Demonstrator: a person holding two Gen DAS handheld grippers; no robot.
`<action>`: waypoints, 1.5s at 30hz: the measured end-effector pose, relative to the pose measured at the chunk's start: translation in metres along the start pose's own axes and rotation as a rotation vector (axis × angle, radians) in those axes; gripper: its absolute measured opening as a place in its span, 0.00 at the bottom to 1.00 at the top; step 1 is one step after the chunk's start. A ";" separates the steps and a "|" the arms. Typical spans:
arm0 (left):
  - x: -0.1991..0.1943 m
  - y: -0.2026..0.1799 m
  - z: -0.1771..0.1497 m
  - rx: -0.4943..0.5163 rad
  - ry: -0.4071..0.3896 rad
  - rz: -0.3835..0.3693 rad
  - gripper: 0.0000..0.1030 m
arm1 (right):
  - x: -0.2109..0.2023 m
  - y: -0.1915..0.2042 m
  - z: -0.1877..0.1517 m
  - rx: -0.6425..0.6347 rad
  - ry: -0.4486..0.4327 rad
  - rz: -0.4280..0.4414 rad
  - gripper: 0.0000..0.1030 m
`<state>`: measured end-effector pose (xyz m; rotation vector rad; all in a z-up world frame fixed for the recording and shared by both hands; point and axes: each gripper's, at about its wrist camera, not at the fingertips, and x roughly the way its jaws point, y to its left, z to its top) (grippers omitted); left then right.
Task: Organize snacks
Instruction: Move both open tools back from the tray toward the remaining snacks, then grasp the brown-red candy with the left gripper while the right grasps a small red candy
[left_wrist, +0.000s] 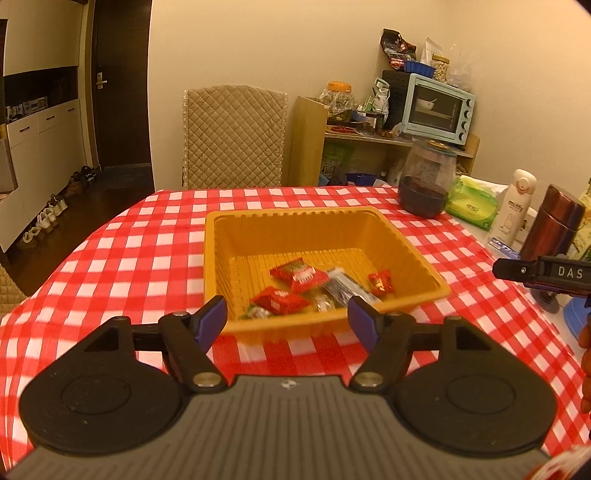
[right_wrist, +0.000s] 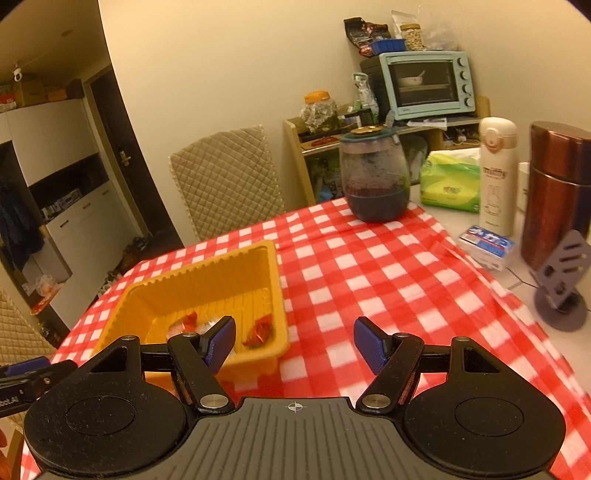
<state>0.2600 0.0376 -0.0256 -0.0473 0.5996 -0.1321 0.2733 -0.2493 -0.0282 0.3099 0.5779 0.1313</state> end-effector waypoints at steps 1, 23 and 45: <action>-0.006 -0.002 -0.004 -0.001 -0.001 -0.003 0.67 | -0.005 -0.001 -0.003 0.001 0.000 -0.001 0.69; -0.043 -0.019 -0.090 -0.022 0.134 -0.033 0.67 | -0.053 -0.023 -0.094 -0.038 0.134 -0.034 0.69; 0.014 -0.034 -0.111 -0.005 0.235 -0.088 0.31 | -0.029 -0.022 -0.101 -0.037 0.184 -0.040 0.69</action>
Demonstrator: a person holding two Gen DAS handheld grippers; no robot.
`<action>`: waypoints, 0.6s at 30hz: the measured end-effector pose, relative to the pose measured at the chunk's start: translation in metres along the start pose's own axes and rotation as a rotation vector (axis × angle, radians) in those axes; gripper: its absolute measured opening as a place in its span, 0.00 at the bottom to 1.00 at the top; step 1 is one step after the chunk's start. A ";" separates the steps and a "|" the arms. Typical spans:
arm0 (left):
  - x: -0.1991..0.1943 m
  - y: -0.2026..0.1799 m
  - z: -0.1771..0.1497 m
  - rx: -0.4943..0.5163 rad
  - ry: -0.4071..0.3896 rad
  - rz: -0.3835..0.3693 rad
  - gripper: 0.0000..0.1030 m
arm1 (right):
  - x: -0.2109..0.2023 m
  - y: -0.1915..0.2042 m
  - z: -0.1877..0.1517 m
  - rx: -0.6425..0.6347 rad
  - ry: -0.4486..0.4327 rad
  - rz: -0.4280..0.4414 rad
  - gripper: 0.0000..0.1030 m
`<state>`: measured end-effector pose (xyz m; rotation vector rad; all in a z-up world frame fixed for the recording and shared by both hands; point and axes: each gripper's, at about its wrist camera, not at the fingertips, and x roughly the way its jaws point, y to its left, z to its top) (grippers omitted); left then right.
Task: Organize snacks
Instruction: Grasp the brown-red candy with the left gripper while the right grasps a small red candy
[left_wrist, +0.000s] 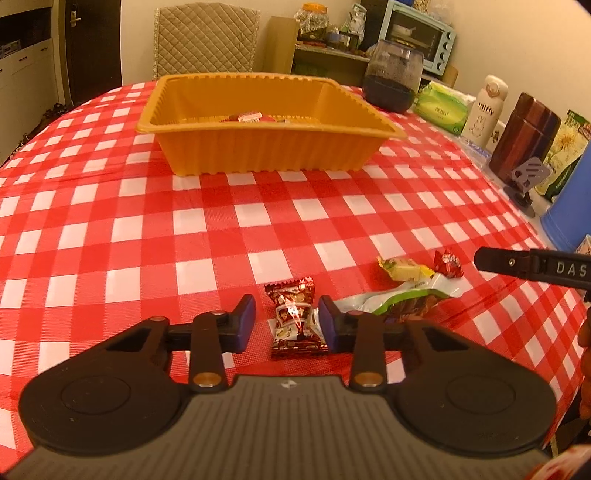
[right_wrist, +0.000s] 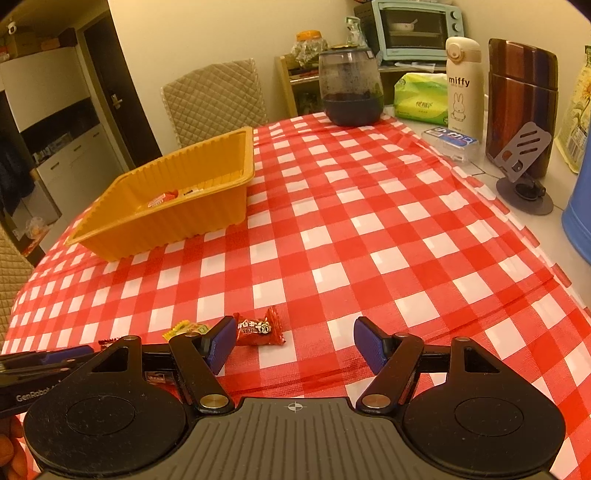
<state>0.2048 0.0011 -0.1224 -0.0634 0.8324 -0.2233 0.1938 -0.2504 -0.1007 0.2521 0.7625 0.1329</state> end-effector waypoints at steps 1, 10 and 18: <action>0.002 -0.001 -0.001 0.005 0.005 0.003 0.30 | 0.001 0.001 0.000 -0.001 0.003 0.000 0.69; -0.001 -0.001 0.000 0.035 0.003 0.037 0.17 | 0.011 0.007 -0.001 -0.018 0.024 0.020 0.69; -0.016 0.011 0.011 -0.013 -0.041 0.033 0.17 | 0.023 0.024 -0.001 -0.119 0.032 0.038 0.68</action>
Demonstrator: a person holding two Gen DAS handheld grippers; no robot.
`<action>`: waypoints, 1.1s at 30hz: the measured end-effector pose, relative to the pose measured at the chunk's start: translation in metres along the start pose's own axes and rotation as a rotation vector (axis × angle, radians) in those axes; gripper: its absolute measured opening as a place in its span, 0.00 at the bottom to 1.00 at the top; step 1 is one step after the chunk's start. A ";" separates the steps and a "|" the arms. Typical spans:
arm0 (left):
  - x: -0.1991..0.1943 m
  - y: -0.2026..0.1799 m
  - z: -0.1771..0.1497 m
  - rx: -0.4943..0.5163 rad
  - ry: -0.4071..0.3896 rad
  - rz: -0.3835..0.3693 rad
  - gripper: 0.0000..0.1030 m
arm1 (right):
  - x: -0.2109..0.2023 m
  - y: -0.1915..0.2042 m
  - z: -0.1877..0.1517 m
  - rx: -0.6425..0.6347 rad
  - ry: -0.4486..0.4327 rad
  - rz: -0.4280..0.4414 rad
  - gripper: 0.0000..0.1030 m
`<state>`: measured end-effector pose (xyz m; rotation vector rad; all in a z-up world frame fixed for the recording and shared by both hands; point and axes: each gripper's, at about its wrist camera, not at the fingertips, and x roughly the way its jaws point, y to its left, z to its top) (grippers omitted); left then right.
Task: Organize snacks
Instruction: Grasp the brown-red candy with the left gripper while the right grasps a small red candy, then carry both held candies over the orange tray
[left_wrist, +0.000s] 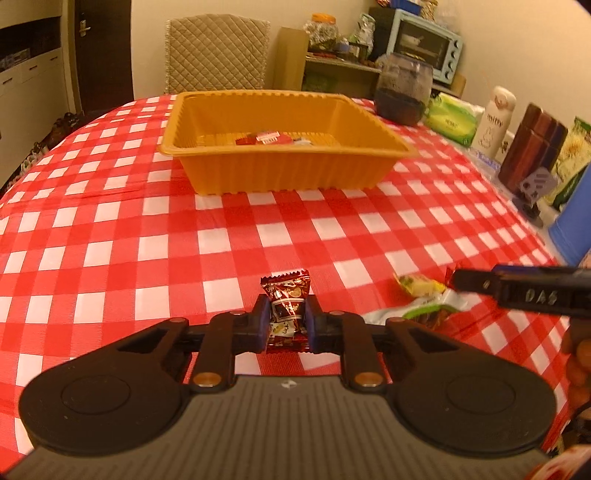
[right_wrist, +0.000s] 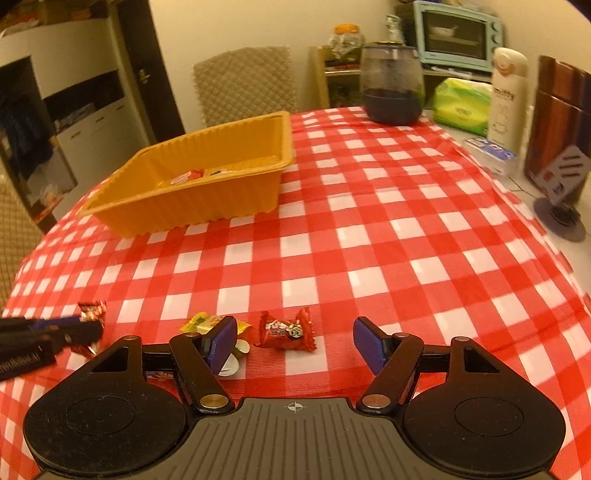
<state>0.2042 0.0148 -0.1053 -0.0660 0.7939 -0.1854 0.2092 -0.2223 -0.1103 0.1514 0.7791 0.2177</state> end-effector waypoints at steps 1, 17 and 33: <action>-0.001 0.001 0.001 -0.005 -0.002 -0.001 0.17 | 0.002 0.000 0.000 0.001 0.005 0.002 0.68; 0.002 0.000 0.002 -0.022 0.001 -0.027 0.17 | 0.018 0.009 0.001 -0.019 0.034 -0.017 0.24; -0.013 -0.001 0.011 -0.030 -0.036 -0.025 0.17 | -0.010 0.033 0.014 -0.050 -0.055 0.029 0.24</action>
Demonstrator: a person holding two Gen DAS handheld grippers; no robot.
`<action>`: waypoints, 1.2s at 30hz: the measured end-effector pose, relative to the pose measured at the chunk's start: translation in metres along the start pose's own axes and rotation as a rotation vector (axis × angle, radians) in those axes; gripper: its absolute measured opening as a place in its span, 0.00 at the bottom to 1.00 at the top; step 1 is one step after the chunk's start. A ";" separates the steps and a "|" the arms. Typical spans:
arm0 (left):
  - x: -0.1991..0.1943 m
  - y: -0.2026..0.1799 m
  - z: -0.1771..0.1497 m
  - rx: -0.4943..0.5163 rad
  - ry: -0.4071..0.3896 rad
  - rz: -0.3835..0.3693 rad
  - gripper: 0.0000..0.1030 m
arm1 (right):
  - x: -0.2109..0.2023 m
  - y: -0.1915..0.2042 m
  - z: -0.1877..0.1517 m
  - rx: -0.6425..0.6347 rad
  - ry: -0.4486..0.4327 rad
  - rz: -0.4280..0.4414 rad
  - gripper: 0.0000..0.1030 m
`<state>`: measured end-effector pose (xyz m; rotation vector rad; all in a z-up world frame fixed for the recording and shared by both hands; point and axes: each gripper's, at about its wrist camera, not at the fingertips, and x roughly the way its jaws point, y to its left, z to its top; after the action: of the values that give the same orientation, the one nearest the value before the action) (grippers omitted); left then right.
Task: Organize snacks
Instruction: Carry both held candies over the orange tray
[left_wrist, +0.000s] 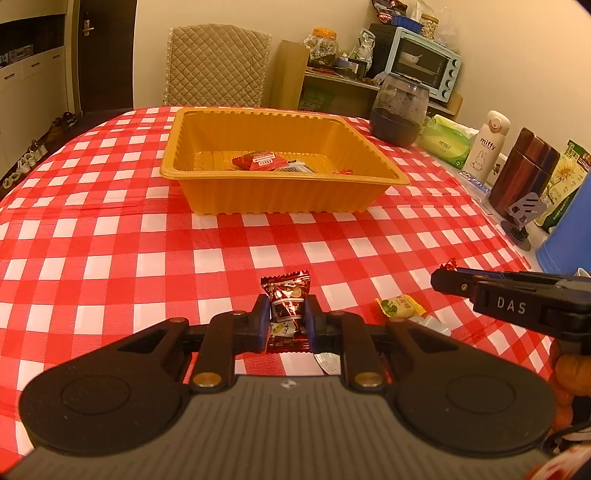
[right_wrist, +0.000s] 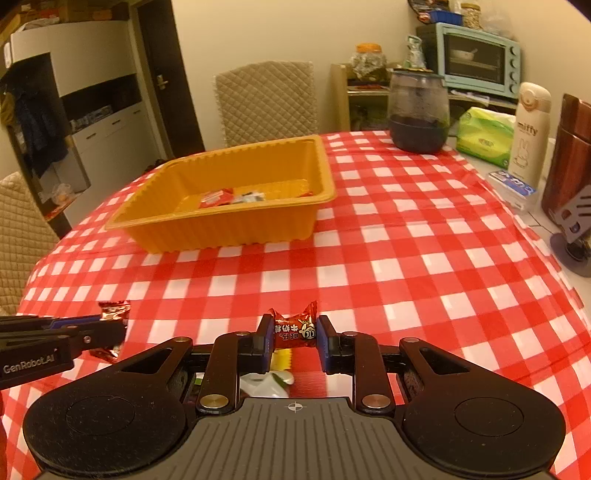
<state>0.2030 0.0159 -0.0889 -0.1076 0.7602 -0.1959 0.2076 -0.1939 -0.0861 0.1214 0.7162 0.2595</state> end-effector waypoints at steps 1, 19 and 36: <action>-0.001 0.000 0.000 0.000 -0.001 0.003 0.17 | 0.000 0.001 0.000 -0.002 -0.001 0.004 0.24; -0.016 0.003 0.043 0.045 -0.059 0.017 0.17 | -0.002 0.025 0.042 -0.049 -0.059 0.058 0.24; 0.014 0.016 0.131 0.050 -0.153 0.020 0.17 | 0.033 0.027 0.116 -0.037 -0.133 0.071 0.24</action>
<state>0.3062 0.0324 -0.0067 -0.0672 0.6032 -0.1853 0.3032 -0.1610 -0.0143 0.1273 0.5757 0.3290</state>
